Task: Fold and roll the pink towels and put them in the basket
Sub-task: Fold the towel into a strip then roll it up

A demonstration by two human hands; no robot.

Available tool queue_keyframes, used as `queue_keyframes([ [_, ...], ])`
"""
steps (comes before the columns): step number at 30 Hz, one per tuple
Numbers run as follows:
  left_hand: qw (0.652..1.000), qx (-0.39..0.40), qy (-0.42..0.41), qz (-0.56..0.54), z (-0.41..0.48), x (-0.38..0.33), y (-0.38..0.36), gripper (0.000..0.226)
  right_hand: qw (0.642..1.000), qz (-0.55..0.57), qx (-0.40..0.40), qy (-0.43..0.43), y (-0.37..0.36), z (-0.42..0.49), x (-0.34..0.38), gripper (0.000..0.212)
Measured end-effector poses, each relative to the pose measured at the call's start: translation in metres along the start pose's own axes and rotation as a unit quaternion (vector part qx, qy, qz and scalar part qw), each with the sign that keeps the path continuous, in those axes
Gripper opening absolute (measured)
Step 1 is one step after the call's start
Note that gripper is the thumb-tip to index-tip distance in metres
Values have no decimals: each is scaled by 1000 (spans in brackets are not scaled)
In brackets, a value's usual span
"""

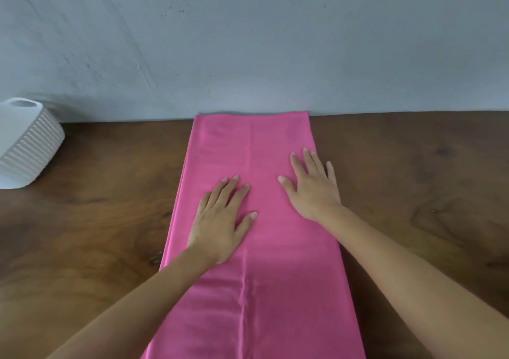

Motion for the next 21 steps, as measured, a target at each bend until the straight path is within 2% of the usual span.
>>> queue_keyframes([
  [9, 1000, -11, -3, -9, 1, 1, 0, 68, 1000, -8, 13, 1, -4, -90, -3, 71],
  [21, 999, -21, -26, -19, 2, 4, 0, 67, 996, -14, 11, -83, -8, -235, 14, 68],
])
Point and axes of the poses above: each hand's wrist, its own z-axis towards the middle knuckle, its own y-axis out of the back of the hand, x = y × z, the point moved 1 cm from there along z, towards the middle knuckle, and after that the axes turned 4 degrees about -x, right-handed, at the moved point
